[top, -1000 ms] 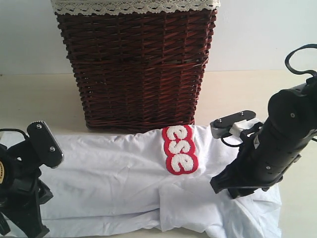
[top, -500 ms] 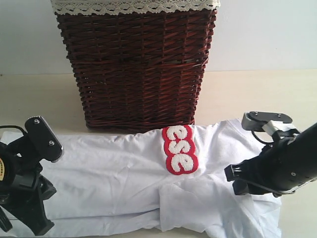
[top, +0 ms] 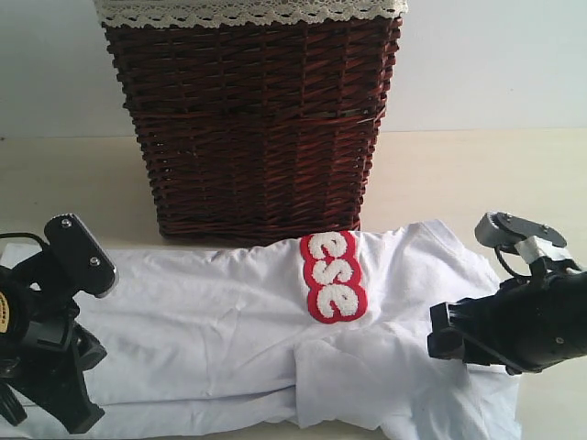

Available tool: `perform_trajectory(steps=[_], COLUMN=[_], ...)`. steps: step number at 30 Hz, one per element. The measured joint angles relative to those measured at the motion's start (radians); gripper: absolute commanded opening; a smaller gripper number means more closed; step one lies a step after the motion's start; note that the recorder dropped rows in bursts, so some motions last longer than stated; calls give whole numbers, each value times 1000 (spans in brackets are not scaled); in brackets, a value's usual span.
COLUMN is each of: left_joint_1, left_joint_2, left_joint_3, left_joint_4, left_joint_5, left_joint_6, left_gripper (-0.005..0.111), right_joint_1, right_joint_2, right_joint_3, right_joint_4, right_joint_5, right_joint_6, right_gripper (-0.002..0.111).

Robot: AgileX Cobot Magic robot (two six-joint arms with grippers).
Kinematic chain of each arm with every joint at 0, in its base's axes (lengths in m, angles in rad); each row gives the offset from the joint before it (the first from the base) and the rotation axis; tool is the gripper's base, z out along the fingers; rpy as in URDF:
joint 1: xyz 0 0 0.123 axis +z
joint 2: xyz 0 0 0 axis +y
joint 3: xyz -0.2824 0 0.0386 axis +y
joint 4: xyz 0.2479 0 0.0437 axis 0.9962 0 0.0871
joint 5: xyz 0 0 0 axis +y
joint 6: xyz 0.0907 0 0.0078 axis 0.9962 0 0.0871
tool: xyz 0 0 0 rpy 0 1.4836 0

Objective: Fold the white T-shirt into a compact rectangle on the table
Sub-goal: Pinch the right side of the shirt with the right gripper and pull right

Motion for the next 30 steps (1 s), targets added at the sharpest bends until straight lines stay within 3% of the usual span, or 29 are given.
perform_trajectory(steps=[10, 20, 21, 25, 30], left_joint_1=[0, 0, 0, 0, 0], left_joint_2=[0, 0, 0, 0, 0], left_joint_3=[0, 0, 0, 0, 0], left_joint_4=[-4, -11, -11, -11, -11], left_joint_5=[-4, -10, -10, -12, -12], left_joint_6=[0, 0, -2, -4, -4], left_gripper=[12, 12, 12, 12, 12], right_joint_1=[0, 0, 0, 0, 0], right_joint_2=[72, 79, 79, 79, 79], right_joint_3=[8, 8, 8, 8, 4], right_joint_4=[83, 225, 228, 237, 238], right_joint_5=[-50, 71, 80, 79, -18], right_joint_6=[-89, -266, -277, -330, -334], right_gripper=[45, 44, 41, -1, 0])
